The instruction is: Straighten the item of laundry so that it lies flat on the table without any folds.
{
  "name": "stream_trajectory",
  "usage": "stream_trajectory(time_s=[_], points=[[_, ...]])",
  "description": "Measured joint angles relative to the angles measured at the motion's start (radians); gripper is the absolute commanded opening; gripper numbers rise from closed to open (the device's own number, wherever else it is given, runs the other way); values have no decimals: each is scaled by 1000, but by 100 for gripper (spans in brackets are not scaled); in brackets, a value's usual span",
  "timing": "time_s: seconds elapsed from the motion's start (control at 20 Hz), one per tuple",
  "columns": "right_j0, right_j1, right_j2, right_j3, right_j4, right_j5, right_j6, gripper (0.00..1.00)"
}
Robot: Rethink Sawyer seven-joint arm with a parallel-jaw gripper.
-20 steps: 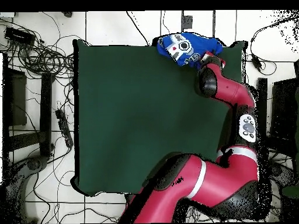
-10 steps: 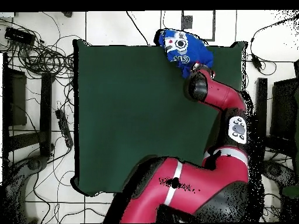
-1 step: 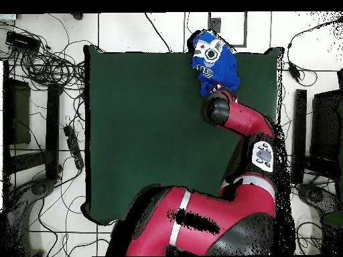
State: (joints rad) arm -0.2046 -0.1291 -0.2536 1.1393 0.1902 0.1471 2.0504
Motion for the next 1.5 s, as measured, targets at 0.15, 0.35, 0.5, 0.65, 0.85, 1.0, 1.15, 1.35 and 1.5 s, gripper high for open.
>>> stream_trajectory(time_s=[0.15, 0.35, 0.5, 0.65, 0.85, 1.0, 1.15, 1.35, 1.5], points=[[-2, -19, 0, 51, 2, -28, 11, 0], [-20, -53, 2, 153, 2, -102, 14, 0], [-30, -65, 3, 190, 2, -128, 14, 0], [-44, -86, 3, 250, 2, -166, 14, 0], [-64, -111, 4, 318, 2, -197, 14, 0], [-90, -133, 4, 372, 2, -197, 14, 0], [-112, -155, 4, 422, -4, -197, 14, 0], [-139, -185, 4, 491, -24, -197, 14, 0], [-166, -209, 4, 548, -49, -197, 14, 0]])
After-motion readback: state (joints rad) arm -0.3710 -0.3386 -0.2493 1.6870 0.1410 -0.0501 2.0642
